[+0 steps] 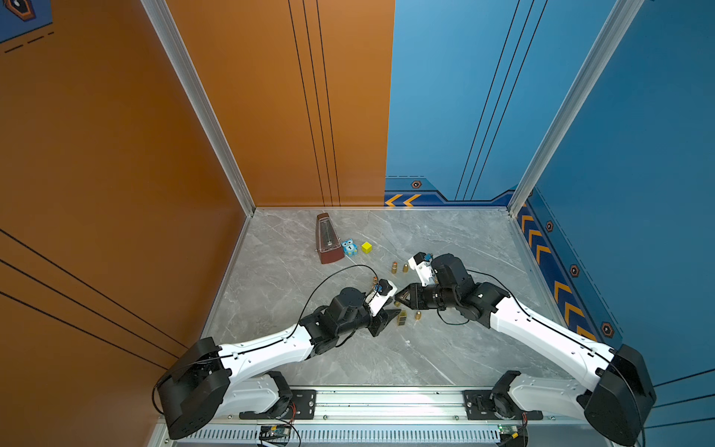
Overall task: Open the lipstick cap
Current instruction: Place the lipstick at the center of the board.
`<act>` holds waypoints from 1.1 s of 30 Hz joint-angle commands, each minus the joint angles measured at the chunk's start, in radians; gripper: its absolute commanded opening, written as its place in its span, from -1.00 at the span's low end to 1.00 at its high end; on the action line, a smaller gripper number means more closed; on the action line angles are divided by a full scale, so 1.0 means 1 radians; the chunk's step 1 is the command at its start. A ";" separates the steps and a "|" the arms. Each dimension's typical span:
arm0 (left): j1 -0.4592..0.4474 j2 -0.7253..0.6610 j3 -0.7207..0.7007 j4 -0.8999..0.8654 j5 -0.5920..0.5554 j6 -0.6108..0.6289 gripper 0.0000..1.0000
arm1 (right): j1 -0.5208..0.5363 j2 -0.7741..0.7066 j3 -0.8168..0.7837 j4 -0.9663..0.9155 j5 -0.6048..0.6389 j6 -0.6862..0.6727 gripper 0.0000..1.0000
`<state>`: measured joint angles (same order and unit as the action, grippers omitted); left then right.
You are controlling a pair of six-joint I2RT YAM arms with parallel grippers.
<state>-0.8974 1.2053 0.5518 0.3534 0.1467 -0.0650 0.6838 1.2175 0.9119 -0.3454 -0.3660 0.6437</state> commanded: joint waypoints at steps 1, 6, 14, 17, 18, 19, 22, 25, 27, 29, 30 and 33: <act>0.003 -0.028 -0.028 -0.005 -0.036 0.004 0.23 | -0.005 -0.035 0.048 -0.099 0.203 -0.061 -0.65; 0.020 -0.055 -0.068 -0.008 -0.048 -0.021 0.54 | 0.004 -0.017 0.029 -0.093 0.395 -0.140 -0.66; 0.026 -0.055 -0.085 -0.059 -0.064 -0.047 0.99 | 0.060 0.067 -0.034 0.005 0.508 -0.205 -0.66; 0.027 -0.037 -0.080 -0.062 -0.059 -0.053 0.97 | 0.081 0.113 -0.050 0.051 0.541 -0.216 -0.67; 0.026 -0.031 -0.079 -0.060 -0.058 -0.055 0.97 | 0.086 0.131 -0.050 0.056 0.543 -0.214 -0.67; 0.027 -0.024 -0.078 -0.061 -0.059 -0.057 0.97 | 0.087 0.147 -0.051 0.065 0.548 -0.208 -0.67; 0.027 -0.007 -0.074 -0.061 -0.062 -0.061 0.97 | 0.088 0.196 -0.068 0.109 0.570 -0.194 -0.67; 0.026 0.004 -0.070 -0.059 -0.072 -0.065 0.97 | 0.090 0.241 -0.082 0.152 0.581 -0.197 -0.67; 0.027 0.009 -0.070 -0.060 -0.071 -0.066 0.97 | 0.089 0.268 -0.087 0.177 0.578 -0.200 -0.67; 0.026 0.009 -0.071 -0.059 -0.070 -0.065 0.97 | 0.086 0.296 -0.084 0.188 0.571 -0.206 -0.67; 0.027 0.010 -0.071 -0.060 -0.071 -0.062 0.97 | 0.079 0.308 -0.082 0.192 0.557 -0.207 -0.67; 0.028 0.004 -0.076 -0.060 -0.074 -0.057 0.97 | 0.064 0.335 -0.082 0.209 0.538 -0.212 -0.67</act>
<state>-0.8772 1.2095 0.4778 0.3058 0.0967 -0.1211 0.7605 1.5345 0.8360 -0.1825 0.1761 0.4519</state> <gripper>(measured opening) 0.986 0.215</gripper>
